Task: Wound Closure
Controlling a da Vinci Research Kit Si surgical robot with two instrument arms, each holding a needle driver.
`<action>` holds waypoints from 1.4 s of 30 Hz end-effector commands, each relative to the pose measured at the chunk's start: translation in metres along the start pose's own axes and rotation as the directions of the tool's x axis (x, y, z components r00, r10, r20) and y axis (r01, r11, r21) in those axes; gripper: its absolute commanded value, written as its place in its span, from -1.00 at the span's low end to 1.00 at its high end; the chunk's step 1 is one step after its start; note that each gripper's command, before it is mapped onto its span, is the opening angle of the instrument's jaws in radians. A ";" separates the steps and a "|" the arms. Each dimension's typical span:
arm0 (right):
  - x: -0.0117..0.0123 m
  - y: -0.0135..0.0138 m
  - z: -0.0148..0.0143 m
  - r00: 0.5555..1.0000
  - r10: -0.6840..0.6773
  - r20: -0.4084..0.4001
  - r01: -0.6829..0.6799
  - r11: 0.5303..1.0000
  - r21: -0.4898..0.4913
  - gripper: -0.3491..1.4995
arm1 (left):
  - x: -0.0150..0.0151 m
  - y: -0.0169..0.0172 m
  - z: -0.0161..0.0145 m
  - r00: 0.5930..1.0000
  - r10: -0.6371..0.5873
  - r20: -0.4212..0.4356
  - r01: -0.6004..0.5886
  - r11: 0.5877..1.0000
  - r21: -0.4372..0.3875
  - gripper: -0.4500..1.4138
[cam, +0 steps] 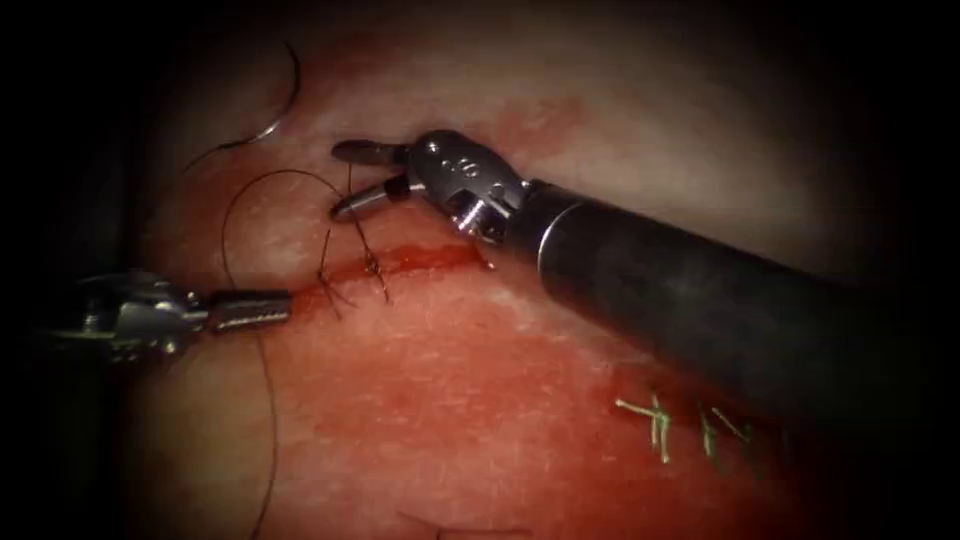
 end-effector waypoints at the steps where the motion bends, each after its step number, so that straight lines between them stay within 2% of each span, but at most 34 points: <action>1: 0.0001 0.0000 0.0010 1.000 -0.004 -0.007 0.004 1.000 0.012 0.00 | -0.0006 -0.0001 0.0007 1.000 -0.002 -0.014 0.002 1.000 0.000 -1.00; 8: 0.0016 -0.0009 0.0002 0.999 0.010 -0.038 -0.009 1.000 0.025 -0.13 | -0.0040 -0.0005 0.0025 0.999 -0.021 -0.035 0.021 1.000 -0.014 -1.00; 11: 0.0023 -0.0012 -0.0004 0.997 0.020 -0.070 -0.019 1.000 0.021 -0.40 | -0.0055 0.0000 0.0037 0.999 -0.024 -0.030 0.023 0.999 -0.027 -1.00; 13: 0.0026 -0.0015 -0.0006 0.995 0.039 -0.088 -0.037 0.999 0.021 -0.71 | -0.0063 0.0003 0.0044 0.999 -0.029 -0.025 0.029 0.999 -0.038 -1.00; 16: 0.0027 -0.0020 -0.0008 0.994 0.062 -0.091 -0.059 0.998 0.027 -1.00 | -0.0074 0.0009 0.0055 0.999 -0.031 -0.024 0.030 0.998 -0.054 -1.00; 26: 0.0027 -0.0023 -0.0012 0.989 0.089 -0.119 -0.089 0.996 0.004 -1.00 | -0.0096 0.0018 0.0082 0.999 -0.038 -0.021 0.036 0.996 -0.083 -1.00; 34: 0.0027 -0.0025 -0.0010 0.985 0.087 -0.148 -0.094 0.995 -0.035 -1.00 | -0.0099 0.0033 0.0123 0.998 -0.051 -0.045 0.045 0.990 -0.135 -1.00; 38: 0.0027 -0.0023 -0.0006 0.984 0.088 -0.156 -0.101 0.992 -0.077 -0.47 | -0.0098 0.0036 0.0136 0.997 -0.054 -0.050 0.046 0.988 -0.149 -1.00; 42: 0.0027 -0.0023 -0.0001 0.984 0.088 -0.154 -0.102 0.991 -0.090 -0.13 | -0.0096 0.0033 0.0139 0.997 -0.056 -0.051 0.048 0.986 -0.158 -1.00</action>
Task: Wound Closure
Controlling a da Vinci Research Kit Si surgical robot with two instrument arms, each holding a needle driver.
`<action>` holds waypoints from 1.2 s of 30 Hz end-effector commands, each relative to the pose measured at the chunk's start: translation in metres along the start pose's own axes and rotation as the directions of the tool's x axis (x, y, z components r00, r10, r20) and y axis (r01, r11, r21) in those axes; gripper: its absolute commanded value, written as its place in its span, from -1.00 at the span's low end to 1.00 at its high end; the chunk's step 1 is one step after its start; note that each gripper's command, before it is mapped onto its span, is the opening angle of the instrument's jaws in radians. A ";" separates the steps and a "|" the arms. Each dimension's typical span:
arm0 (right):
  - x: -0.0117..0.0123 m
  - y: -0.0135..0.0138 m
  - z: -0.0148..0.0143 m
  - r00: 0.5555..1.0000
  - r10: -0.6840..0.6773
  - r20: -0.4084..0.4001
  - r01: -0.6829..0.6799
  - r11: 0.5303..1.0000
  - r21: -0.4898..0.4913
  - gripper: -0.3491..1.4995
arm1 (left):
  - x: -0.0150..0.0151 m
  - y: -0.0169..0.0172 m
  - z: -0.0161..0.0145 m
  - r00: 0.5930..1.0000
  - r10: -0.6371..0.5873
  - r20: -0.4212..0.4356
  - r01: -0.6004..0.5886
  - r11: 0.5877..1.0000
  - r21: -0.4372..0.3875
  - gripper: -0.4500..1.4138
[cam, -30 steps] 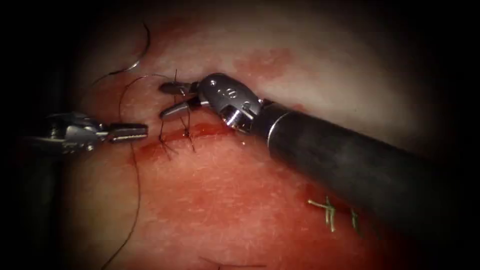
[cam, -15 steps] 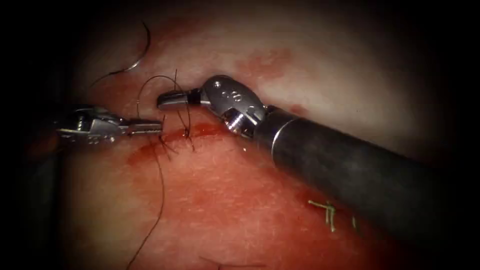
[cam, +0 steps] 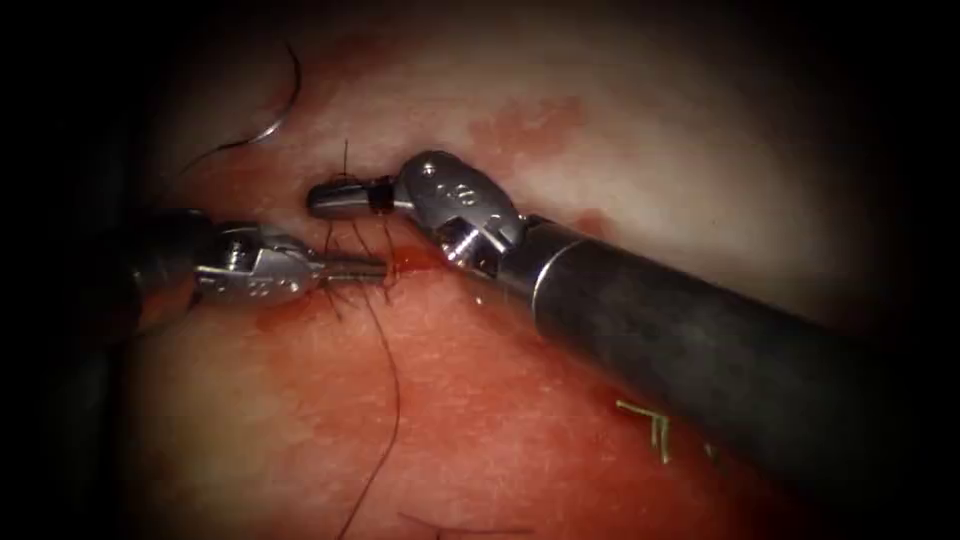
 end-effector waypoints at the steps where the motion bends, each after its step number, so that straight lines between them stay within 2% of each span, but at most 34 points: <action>1: 0.0000 0.0003 0.0011 1.000 -0.003 -0.001 0.003 1.000 0.004 -0.04 | -0.0003 -0.0003 0.0007 1.000 0.000 -0.002 0.000 1.000 0.000 -1.00; 3: 0.0001 0.0001 0.0010 1.000 -0.003 0.006 0.003 1.000 0.003 0.00 | -0.0004 -0.0005 0.0004 1.000 -0.002 -0.006 0.002 1.000 -0.002 -1.00; 7: 0.0000 0.0000 0.0011 1.000 -0.004 0.008 0.004 1.000 -0.007 -0.09 | -0.0003 -0.0007 0.0004 1.000 -0.003 -0.012 0.003 1.000 -0.004 -1.00; 11: -0.0007 -0.0002 0.0020 1.000 0.008 0.009 -0.008 1.000 -0.023 -0.07 | 0.0000 -0.0005 0.0008 1.000 -0.008 -0.019 0.008 1.000 -0.004 -1.00; 15: -0.0014 0.0000 0.0026 0.997 0.075 0.026 -0.071 0.991 -0.111 0.00 | 0.0002 -0.0005 0.0009 1.000 -0.008 -0.019 0.008 1.000 -0.004 -1.00; 17: -0.0016 0.0001 0.0026 0.992 0.116 0.040 -0.108 0.980 -0.164 -0.07 | 0.0003 -0.0005 0.0008 1.000 -0.008 -0.020 0.008 1.000 -0.004 -1.00; 22: -0.0019 0.0008 0.0022 0.970 0.238 0.041 -0.217 0.933 -0.287 -0.13 | 0.0010 0.0000 0.0004 1.000 -0.013 -0.021 0.013 1.000 -0.004 -1.00; 27: -0.0023 0.0007 0.0024 0.943 0.328 0.062 -0.284 0.886 -0.366 0.11 | 0.0018 0.0000 0.0001 1.000 -0.016 -0.021 0.016 1.000 -0.005 -1.00; 36: -0.0037 0.0017 0.0029 0.844 0.531 0.078 -0.424 0.749 -0.508 0.34 | 0.0020 -0.0006 -0.0001 1.000 -0.027 -0.014 0.027 1.000 -0.009 -1.00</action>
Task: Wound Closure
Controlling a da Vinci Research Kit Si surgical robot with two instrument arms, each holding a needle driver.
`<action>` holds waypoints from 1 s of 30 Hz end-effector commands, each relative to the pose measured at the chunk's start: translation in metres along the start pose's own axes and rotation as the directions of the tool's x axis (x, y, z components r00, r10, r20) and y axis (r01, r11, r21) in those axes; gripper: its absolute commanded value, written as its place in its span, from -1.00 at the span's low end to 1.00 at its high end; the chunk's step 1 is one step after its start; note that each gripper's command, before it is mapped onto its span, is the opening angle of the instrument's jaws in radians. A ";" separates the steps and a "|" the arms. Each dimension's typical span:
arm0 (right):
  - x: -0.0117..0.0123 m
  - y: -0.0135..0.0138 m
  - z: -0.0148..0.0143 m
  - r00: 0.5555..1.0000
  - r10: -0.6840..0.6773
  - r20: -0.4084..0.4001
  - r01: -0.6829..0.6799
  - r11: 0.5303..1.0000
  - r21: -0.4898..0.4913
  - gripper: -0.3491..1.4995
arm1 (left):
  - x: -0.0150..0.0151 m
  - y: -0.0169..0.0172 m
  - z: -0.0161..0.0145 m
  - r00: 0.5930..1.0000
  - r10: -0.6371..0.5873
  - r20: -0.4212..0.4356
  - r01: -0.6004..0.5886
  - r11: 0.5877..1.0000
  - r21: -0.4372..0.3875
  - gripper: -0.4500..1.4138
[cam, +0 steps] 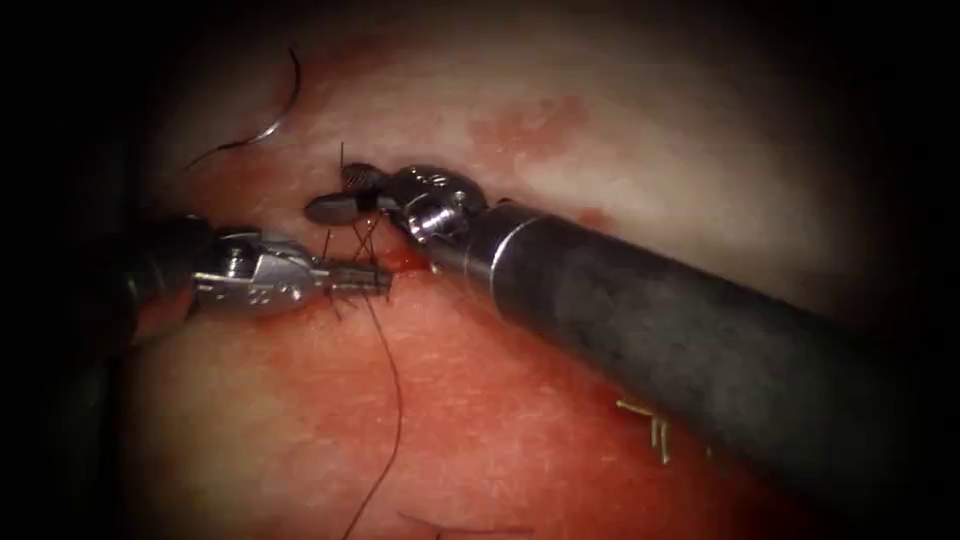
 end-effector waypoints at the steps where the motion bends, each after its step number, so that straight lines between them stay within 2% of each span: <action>1: 0.0004 0.0003 0.0013 1.000 0.024 0.007 -0.024 1.000 -0.014 0.36 | -0.0004 -0.0001 0.0007 1.000 -0.001 0.002 0.001 1.000 0.002 -1.00; 12: -0.0014 0.0019 0.0039 0.975 0.208 0.081 -0.206 0.978 -0.041 0.36 | -0.0006 -0.0003 0.0004 1.000 -0.025 0.014 0.025 1.000 0.004 -1.00; 19: -0.0017 0.0025 0.0059 0.963 0.252 0.094 -0.249 0.968 -0.044 0.33 | -0.0007 0.0000 0.0000 0.999 -0.035 0.015 0.035 0.999 0.003 -1.00; 21: -0.0014 0.0023 0.0065 0.962 0.255 0.095 -0.252 0.967 -0.040 0.22 | -0.0008 0.0001 -0.0002 0.999 -0.040 0.016 0.040 0.999 0.003 -1.00; 22: -0.0014 0.0022 0.0070 0.962 0.256 0.095 -0.254 0.967 -0.037 -0.02 | -0.0008 0.0001 -0.0003 0.999 -0.039 0.019 0.039 0.999 0.003 -1.00; 23: -0.0014 0.0021 0.0071 0.961 0.262 0.094 -0.260 0.965 -0.038 -0.13 | -0.0008 0.0002 -0.0004 0.999 -0.039 0.018 0.039 0.999 0.003 -1.00; 25: -0.0015 0.0020 0.0073 0.959 0.268 0.092 -0.265 0.963 -0.039 -0.47 | -0.0009 0.0002 -0.0006 0.999 -0.038 0.020 0.038 0.999 0.003 -1.00; 27: -0.0016 0.0021 0.0072 0.958 0.272 0.095 -0.270 0.962 -0.041 -1.00 | -0.0010 0.0003 -0.0009 0.999 -0.043 0.024 0.043 0.999 0.003 -1.00; 30: -0.0018 0.0023 0.0067 0.958 0.269 0.095 -0.265 0.963 -0.053 -1.00 | -0.0012 0.0005 -0.0015 0.999 -0.047 0.028 0.047 0.999 0.003 -1.00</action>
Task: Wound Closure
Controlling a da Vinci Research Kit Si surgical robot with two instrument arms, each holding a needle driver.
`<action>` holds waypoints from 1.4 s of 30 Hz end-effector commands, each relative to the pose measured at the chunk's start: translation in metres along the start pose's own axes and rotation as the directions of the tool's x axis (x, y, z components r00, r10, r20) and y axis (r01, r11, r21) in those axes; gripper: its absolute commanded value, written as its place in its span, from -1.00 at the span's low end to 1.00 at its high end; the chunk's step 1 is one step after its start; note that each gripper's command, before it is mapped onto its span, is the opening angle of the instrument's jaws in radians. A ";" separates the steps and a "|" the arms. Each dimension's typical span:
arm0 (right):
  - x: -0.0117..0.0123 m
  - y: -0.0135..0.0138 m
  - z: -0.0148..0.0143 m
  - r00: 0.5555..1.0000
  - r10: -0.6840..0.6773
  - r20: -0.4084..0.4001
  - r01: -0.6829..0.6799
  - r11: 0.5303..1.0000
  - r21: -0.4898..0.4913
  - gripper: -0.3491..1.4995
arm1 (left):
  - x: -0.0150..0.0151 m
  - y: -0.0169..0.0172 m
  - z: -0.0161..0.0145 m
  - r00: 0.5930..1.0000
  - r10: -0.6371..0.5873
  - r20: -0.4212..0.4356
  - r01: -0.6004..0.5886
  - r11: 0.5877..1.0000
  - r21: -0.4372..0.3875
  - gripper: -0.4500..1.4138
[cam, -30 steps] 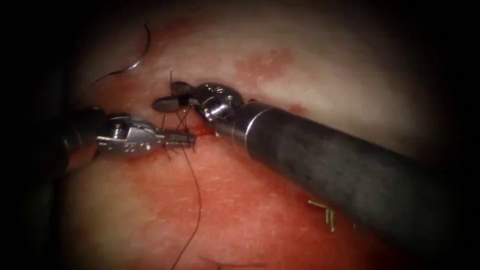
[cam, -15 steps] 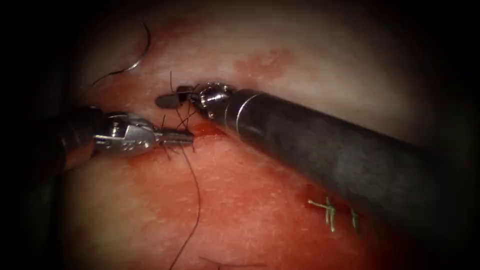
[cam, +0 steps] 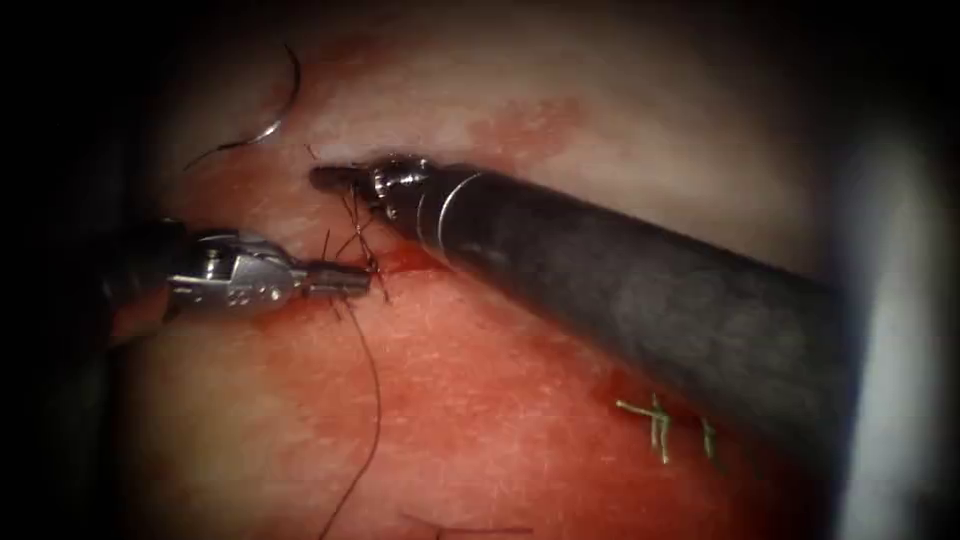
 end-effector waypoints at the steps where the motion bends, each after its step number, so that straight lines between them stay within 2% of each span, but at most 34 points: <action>1: 0.0003 -0.0001 0.0003 1.000 -0.001 -0.006 0.001 1.000 -0.009 -1.00 | -0.0004 -0.0001 0.0005 1.000 0.001 0.000 -0.001 1.000 0.000 -1.00; 9: -0.0004 -0.0010 -0.0029 1.000 -0.023 -0.017 0.023 1.000 0.020 -1.00 | -0.0020 -0.0003 -0.0012 0.999 -0.032 0.020 0.032 0.999 0.005 -1.00; 13: -0.0001 -0.0035 -0.0064 0.996 -0.045 -0.072 0.050 0.996 0.072 -1.00 | -0.0038 -0.0008 -0.0018 0.997 -0.066 0.029 0.066 0.998 0.006 -1.00; 18: -0.0009 -0.0050 -0.0087 0.994 -0.061 -0.088 0.069 0.994 0.086 -1.00 | -0.0061 -0.0019 -0.0019 0.994 -0.103 0.031 0.102 0.995 0.014 -1.00; 24: -0.0027 -0.0047 -0.0106 0.994 -0.077 -0.077 0.085 0.990 0.114 -1.00 | -0.0083 -0.0043 -0.0028 0.989 -0.150 0.016 0.148 0.987 0.055 -1.00; 35: -0.0065 -0.0027 -0.0135 0.991 -0.122 -0.050 0.128 0.979 0.157 -1.00 | -0.0101 -0.0093 -0.0050 0.977 -0.206 -0.045 0.211 0.964 0.165 -1.00; 42: -0.0085 -0.0032 -0.0163 0.988 -0.145 -0.046 0.151 0.973 0.172 -1.00 | -0.0109 -0.0106 -0.0061 0.970 -0.232 -0.072 0.242 0.949 0.204 -1.00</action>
